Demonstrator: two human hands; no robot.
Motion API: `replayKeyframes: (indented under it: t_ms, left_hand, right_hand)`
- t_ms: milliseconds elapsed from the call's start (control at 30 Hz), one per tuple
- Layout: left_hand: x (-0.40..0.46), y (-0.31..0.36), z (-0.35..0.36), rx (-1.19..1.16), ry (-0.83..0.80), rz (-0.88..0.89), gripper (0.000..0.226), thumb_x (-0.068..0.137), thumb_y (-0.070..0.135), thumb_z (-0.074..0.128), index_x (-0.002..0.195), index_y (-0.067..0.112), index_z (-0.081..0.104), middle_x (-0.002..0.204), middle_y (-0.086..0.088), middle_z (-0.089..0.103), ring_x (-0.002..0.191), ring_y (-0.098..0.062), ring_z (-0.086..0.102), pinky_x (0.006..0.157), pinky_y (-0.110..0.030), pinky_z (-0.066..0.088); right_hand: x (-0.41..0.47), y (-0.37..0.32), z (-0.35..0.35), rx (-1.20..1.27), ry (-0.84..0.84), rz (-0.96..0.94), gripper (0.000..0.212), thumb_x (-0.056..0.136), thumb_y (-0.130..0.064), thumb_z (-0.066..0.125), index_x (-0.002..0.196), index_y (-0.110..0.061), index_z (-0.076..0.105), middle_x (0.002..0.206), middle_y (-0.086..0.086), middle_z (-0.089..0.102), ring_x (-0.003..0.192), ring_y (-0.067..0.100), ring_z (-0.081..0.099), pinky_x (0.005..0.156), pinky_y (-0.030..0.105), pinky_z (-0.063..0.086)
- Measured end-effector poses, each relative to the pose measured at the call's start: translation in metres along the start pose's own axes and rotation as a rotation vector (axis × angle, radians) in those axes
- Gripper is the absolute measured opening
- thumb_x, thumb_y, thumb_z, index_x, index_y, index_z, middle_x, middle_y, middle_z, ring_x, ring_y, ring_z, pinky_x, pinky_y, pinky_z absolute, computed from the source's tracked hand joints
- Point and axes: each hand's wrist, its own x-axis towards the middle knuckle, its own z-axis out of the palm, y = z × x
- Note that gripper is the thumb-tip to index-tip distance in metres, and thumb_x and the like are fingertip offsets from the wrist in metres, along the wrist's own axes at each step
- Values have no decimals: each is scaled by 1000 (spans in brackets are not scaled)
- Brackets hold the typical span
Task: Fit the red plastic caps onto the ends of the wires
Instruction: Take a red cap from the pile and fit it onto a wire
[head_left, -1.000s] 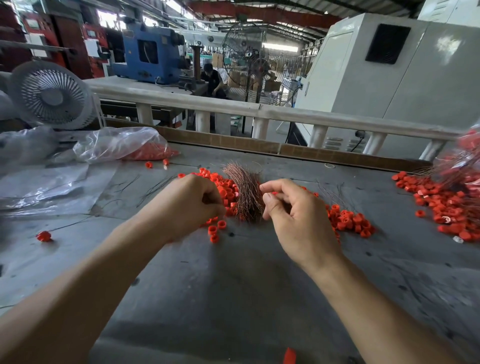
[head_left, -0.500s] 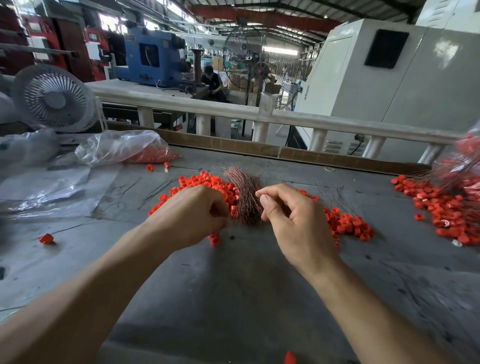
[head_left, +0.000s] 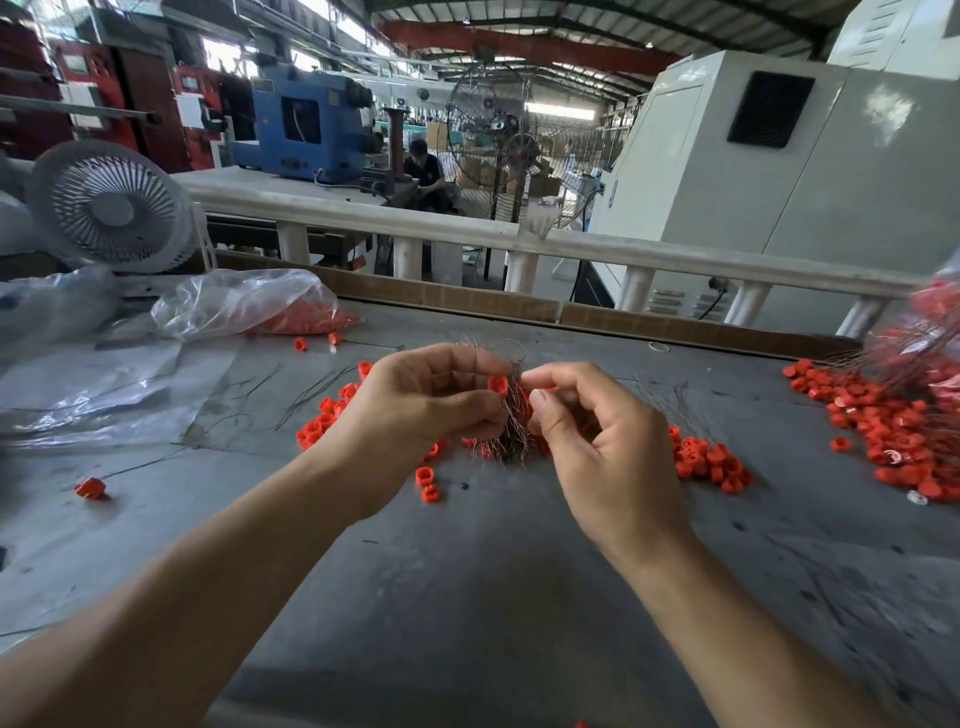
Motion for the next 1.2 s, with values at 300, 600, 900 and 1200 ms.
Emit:
replayKeyframes:
  t_ms: [300, 600, 900, 1200]
  left_hand:
    - [0, -2, 0, -8, -12, 6, 26, 76, 4, 72, 101, 8, 75, 88, -7, 74, 83, -19, 71, 79, -28, 61]
    - [-4, 2, 1, 107, -43, 14, 25, 93, -3, 62, 107, 11, 77, 98, -20, 65, 80, -19, 64, 75, -25, 59]
    - [-5, 3, 2, 158, -41, 29, 26, 94, 2, 63, 109, 17, 78, 108, -32, 66, 85, -26, 63, 78, -30, 60]
    - [-4, 1, 0, 120, -27, 42, 20, 80, 13, 72, 99, 15, 80, 97, -20, 75, 81, -21, 70, 74, -25, 60]
  right_hand:
    - [-1, -4, -1, -5, -8, -25, 12, 96, -10, 70, 99, -19, 76, 74, -13, 68, 71, 9, 65, 61, 13, 46]
    - [-1, -2, -1, -10, -11, -4, 10, 96, -13, 70, 100, -19, 76, 80, -14, 71, 78, 8, 69, 66, 15, 51]
    - [-2, 1, 1, -2, -60, 47, 8, 95, -16, 73, 97, -21, 77, 77, -15, 72, 77, 7, 70, 67, 19, 55]
    - [-1, 2, 3, -32, -46, 46, 7, 95, -15, 72, 93, -21, 76, 74, -14, 71, 72, 9, 68, 65, 30, 55]
